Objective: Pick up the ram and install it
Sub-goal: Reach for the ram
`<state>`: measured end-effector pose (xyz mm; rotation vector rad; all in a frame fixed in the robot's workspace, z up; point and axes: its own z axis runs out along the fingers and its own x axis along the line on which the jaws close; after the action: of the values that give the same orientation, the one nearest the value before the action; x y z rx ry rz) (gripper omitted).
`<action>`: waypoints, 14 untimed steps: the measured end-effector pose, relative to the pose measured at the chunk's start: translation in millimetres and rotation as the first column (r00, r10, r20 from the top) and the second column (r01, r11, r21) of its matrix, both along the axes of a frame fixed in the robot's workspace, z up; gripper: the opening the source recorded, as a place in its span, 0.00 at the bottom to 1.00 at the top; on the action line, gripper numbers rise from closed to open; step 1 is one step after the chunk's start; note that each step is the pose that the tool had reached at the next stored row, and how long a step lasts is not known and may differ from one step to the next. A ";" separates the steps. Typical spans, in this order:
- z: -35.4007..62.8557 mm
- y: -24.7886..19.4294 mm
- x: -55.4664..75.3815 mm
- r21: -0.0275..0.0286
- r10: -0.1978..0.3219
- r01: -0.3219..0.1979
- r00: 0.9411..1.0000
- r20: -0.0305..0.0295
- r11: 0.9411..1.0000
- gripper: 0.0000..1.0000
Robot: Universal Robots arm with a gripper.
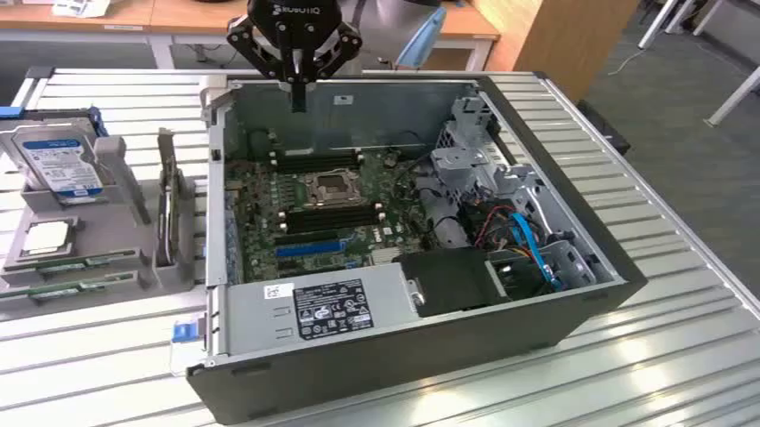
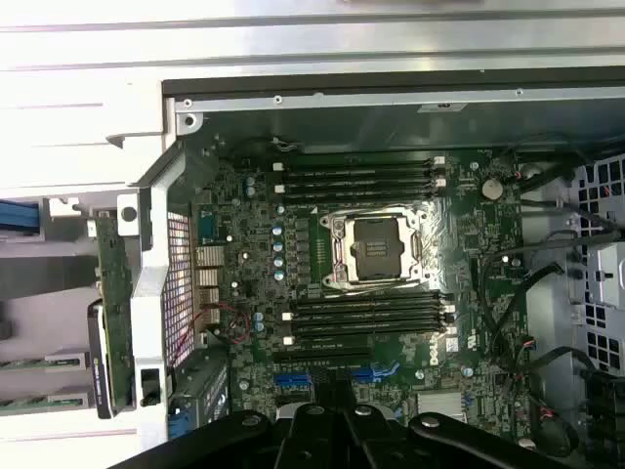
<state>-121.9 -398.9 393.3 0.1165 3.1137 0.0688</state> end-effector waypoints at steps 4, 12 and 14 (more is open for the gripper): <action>0.0 0.0 0.0 0.000 0.000 0.000 1.000 0.000 1.000 0.10; -0.1 0.0 -1.1 0.000 0.000 0.000 1.000 0.000 1.000 0.10; 0.0 0.0 -2.4 0.000 0.000 0.000 1.000 0.000 1.000 0.10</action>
<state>-124.3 -398.9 393.3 0.1165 3.1137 0.0689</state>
